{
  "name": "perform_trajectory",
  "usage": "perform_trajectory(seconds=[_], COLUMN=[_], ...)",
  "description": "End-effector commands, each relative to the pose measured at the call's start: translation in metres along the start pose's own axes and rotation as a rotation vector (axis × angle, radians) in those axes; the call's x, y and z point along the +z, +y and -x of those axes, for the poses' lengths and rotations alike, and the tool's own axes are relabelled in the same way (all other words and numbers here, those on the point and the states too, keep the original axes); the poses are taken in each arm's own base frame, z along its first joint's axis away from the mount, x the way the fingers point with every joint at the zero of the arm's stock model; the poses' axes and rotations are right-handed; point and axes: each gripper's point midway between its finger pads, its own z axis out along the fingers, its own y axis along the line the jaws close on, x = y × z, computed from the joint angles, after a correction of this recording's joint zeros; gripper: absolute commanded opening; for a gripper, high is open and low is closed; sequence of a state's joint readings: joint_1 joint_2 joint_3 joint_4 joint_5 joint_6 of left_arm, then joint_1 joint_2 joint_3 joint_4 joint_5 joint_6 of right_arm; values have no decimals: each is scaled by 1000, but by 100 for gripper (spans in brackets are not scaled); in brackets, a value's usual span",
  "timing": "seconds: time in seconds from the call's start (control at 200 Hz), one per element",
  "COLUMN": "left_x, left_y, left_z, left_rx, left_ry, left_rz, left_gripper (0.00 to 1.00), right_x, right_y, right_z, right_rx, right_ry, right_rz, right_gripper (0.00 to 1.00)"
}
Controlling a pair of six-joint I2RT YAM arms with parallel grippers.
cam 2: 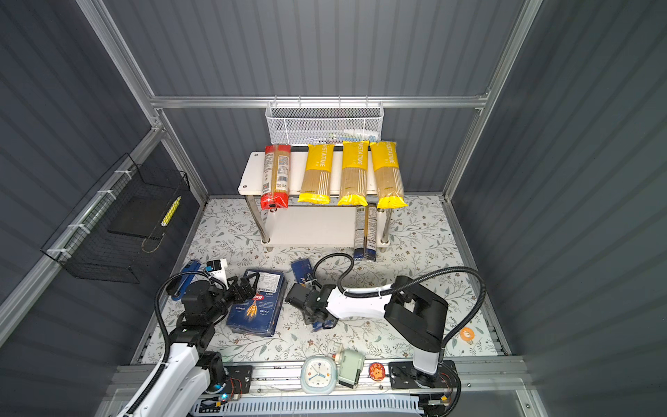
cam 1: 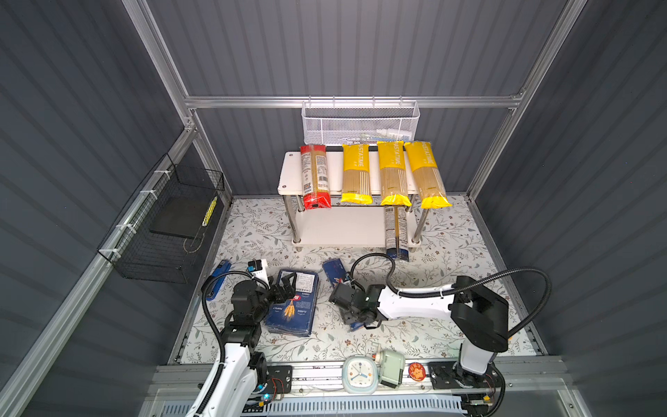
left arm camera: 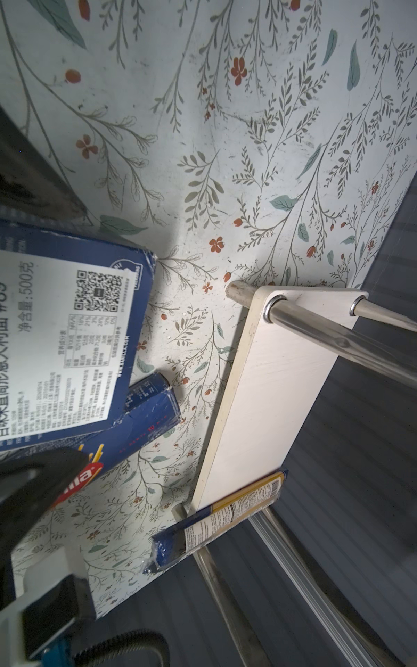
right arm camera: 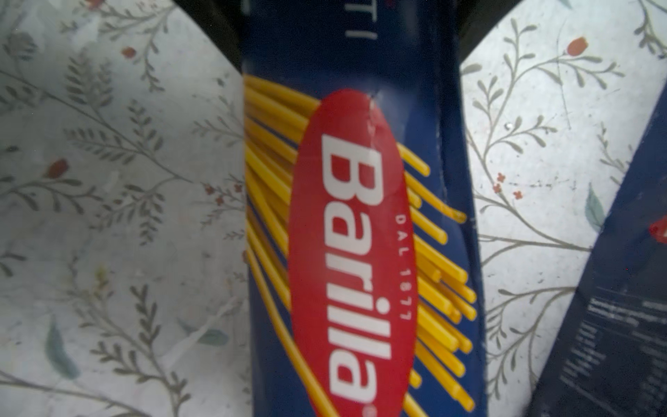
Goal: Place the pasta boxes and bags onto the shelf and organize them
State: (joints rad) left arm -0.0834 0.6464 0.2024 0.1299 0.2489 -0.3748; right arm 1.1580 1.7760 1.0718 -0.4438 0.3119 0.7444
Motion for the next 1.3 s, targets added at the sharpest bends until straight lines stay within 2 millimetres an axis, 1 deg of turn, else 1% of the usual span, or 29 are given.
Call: perform_trajectory(seconds=[0.0,0.105,0.195,0.23,0.315,0.37,0.63,0.861,1.031,1.091,1.201,1.261,1.296], left_x=[0,0,0,0,0,0,0,0,0,0,0,0,0], left_y=[-1,-1,-1,-1,-1,-1,-1,-1,-1,-1,-1,-1,-1], left_z=[1,1,1,1,1,1,1,0,1,1,0,0,0], left_rx=[7,6,7,6,7,6,7,6,6,7,6,6,7], left_ry=[-10,-9,-9,-9,-10,-9,-9,-8,-8,-10,-7,-8,-8], left_rz=[-15,-13,-14,-14,-14,-13,-14,-15,-15,-15,-14,-14,-14], left_gripper=[99,99,99,99,99,99,99,99,99,99,99,99,99], right_x=[-11,-13,-18,-21,-29,-36,-67,-79,-95,-92,-71,-60,-54], right_y=[1,0,-3,-5,-10,-10,-22,-33,-40,-41,-43,-40,-36], right_z=[25,28,33,36,40,48,65,67,72,70,55,46,42], right_rx=[49,49,60,65,75,93,115,136,149,145,135,131,125], right_ry=[-102,-115,-142,-156,-187,-228,-330,-369,-418,-393,-295,-245,-217], right_rz=[6,4,-5,-11,-19,-3,-3,1,13,30,17,19,31], right_gripper=[64,59,57,55,52,52,49,45,40,43,43,49,55])
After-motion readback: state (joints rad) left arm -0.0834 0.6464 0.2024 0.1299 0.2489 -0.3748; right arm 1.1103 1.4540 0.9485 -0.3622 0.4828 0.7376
